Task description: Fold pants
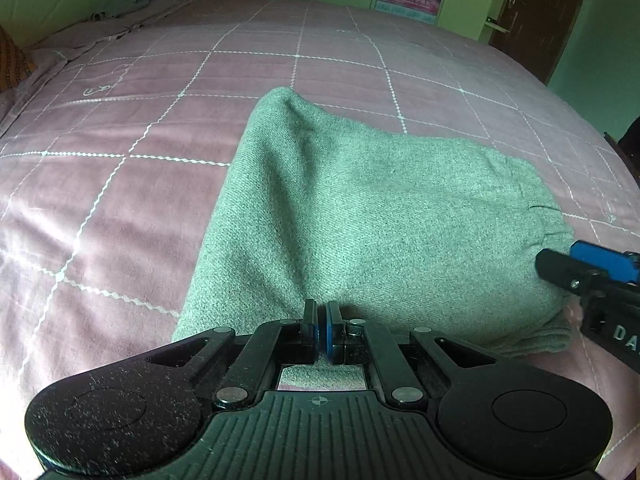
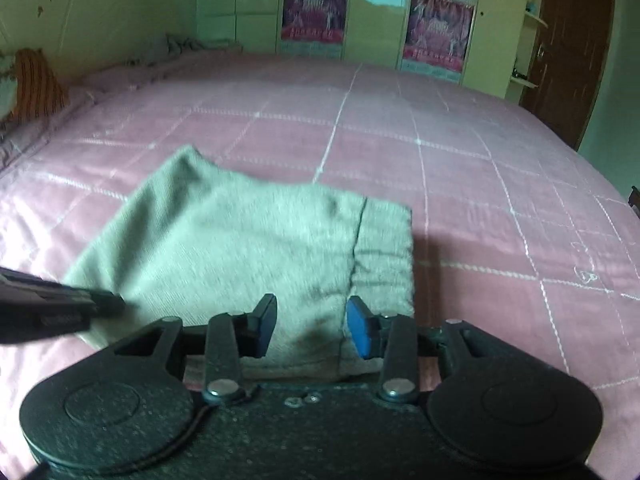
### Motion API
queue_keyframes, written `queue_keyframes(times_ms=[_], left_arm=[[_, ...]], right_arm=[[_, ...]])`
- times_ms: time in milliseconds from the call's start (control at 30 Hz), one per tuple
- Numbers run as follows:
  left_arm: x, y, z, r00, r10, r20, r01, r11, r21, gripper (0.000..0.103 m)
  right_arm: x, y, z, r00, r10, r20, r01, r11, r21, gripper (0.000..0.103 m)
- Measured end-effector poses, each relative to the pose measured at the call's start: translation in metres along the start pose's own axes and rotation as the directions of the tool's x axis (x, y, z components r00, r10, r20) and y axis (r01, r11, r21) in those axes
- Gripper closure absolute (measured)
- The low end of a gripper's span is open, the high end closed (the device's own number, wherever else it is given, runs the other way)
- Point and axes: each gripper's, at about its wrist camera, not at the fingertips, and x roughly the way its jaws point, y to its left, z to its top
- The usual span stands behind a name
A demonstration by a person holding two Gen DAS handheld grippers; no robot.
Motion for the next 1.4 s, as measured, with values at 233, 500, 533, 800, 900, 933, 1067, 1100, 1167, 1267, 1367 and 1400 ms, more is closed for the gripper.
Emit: queue_keyframes(times_ms=[233,500,533,800,900,933,1067,1100,1167,1267,1367,1400], left_arm=[[-0.001,-0.003,-0.004,1.0,0.011,0.006,-0.011,1.0,0.012,0.099],[-0.001,-0.002,-0.002,1.0,0.012,0.0,-0.012,1.0,0.008,0.099],[-0.002,-0.001,-0.002,1.0,0.008,-0.002,-0.008,1.0,0.007,0.099],[-0.008,0.011,0.007,0.999,-0.025,-0.028,0.024,0.999,-0.032,0.099],[-0.013,0.016,0.01,1.0,-0.022,-0.008,0.021,0.999,-0.041,0.099],[-0.014,0.018,0.01,1.0,-0.018,0.005,0.018,0.999,-0.045,0.099],[-0.015,0.031,0.014,1.0,-0.016,0.018,0.017,0.997,-0.073,0.099],[-0.013,0.034,0.016,1.0,-0.015,0.011,0.016,0.997,-0.073,0.099],[-0.008,0.043,0.021,1.0,-0.02,-0.005,0.019,0.996,-0.084,0.099],[-0.002,0.059,0.028,0.999,-0.047,-0.004,0.046,0.989,-0.144,0.099],[0.009,0.077,0.033,0.996,-0.092,-0.011,0.087,0.97,-0.226,0.099],[0.013,0.081,0.033,0.994,-0.112,-0.018,0.104,0.964,-0.245,0.099]], right_arm=[[0.022,0.004,-0.023,0.997,-0.054,-0.053,0.049,0.995,-0.085,0.063],[0.016,0.008,-0.022,0.997,-0.043,-0.059,0.037,0.994,-0.103,0.054],[0.014,0.008,-0.022,0.997,-0.041,-0.058,0.035,0.994,-0.1,0.053],[0.0,-0.016,-0.017,0.997,0.047,-0.059,-0.043,0.997,0.07,0.046],[0.0,-0.022,-0.015,0.996,0.058,-0.065,-0.051,0.994,0.1,0.045],[0.001,-0.022,-0.015,0.996,0.058,-0.066,-0.051,0.994,0.101,0.045],[0.003,-0.021,-0.019,0.995,0.06,-0.081,-0.054,0.996,0.076,0.044],[0.001,-0.024,-0.02,0.995,0.071,-0.077,-0.064,0.994,0.088,0.043],[-0.001,-0.032,-0.019,0.994,0.084,-0.07,-0.075,0.989,0.131,0.036],[-0.001,-0.051,-0.016,0.993,0.096,-0.066,-0.081,0.975,0.206,0.033],[0.007,-0.071,-0.017,0.987,0.137,-0.082,-0.11,0.954,0.279,0.033],[0.011,-0.077,-0.018,0.983,0.161,-0.093,-0.126,0.943,0.307,0.033]])
